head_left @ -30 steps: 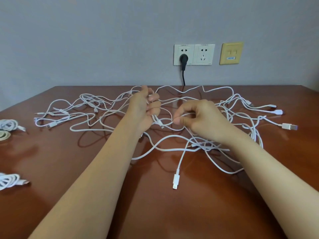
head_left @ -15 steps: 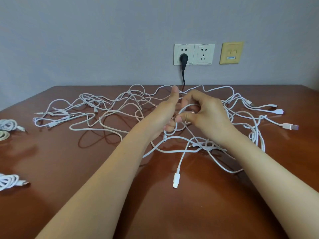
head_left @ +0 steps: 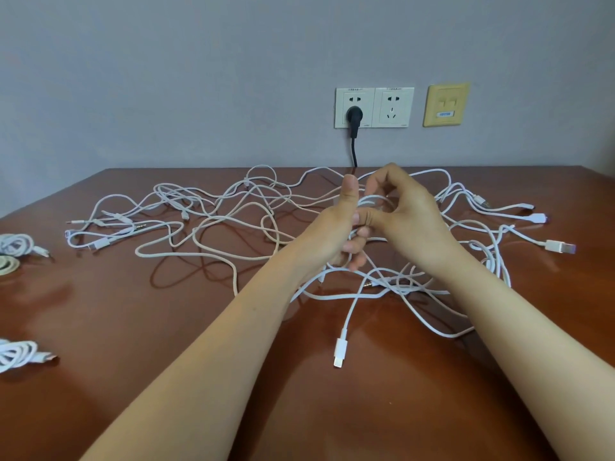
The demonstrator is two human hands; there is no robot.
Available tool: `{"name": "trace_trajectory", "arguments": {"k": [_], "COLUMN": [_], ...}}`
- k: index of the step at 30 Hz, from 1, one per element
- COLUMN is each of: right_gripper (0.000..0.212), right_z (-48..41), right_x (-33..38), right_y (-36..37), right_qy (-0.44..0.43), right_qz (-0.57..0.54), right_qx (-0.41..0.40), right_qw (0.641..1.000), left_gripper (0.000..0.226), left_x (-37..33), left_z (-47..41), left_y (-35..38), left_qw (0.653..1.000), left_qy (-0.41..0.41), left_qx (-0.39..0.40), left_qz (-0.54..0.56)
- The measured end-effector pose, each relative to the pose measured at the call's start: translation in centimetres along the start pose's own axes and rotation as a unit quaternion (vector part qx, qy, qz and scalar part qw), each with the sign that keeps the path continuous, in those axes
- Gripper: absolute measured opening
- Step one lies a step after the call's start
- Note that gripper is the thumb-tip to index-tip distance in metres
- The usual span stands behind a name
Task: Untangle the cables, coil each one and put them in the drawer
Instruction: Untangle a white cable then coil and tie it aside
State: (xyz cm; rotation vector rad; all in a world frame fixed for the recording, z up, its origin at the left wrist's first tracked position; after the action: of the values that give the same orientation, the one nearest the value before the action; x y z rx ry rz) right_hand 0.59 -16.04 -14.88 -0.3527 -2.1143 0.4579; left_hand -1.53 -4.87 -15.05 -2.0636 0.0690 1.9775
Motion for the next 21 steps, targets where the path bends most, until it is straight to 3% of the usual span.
{"name": "trace_trajectory", "arguments": {"k": [2,8,13,17,21], "right_gripper": [0.023,0.025,0.025,0.028,0.023], "right_z": [-0.2,-0.7,0.0,-0.1,0.1], "right_x": [-0.5,-1.2,-2.3,-1.7,-1.3], "right_y": [0.2,-0.3,-0.4,-0.4,0.2], "right_qy": [0.002,0.036,0.068,0.052,0.023], "right_qz": [-0.038,-0.122,-0.107,-0.078,0.035], "right_qx": [0.002,-0.014,0.039,0.015,-0.020], "right_qw": [0.999,0.992,0.991,0.996,0.999], "left_gripper": [0.063,0.045,0.041,0.040,0.040], "left_x": [0.1,-0.1,0.1,0.4,0.6], "left_z": [0.0,0.1,-0.5,-0.9,-1.2], "left_y": [0.0,-0.4,-1.0,-1.6,-1.4], "left_qw": [0.999,0.998,0.993,0.985,0.981], "left_qy": [-0.006,0.022,0.038,0.045,0.057], "left_qx": [0.026,0.015,-0.051,-0.113,-0.134], "left_qz": [0.017,0.052,0.102,0.124,0.125]}}
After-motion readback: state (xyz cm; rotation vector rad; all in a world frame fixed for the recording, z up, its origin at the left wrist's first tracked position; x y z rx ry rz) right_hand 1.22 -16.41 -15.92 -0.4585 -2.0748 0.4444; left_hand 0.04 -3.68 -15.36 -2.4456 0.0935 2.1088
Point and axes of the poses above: each hand's wrist, its own z-axis away from the middle knuckle, its own y-axis out of the palm, x = y × z, the point moved 1 cm from there along -z, towards the middle knuckle, and after that the axes turned 1 degree about y, right-handed, at the moved point
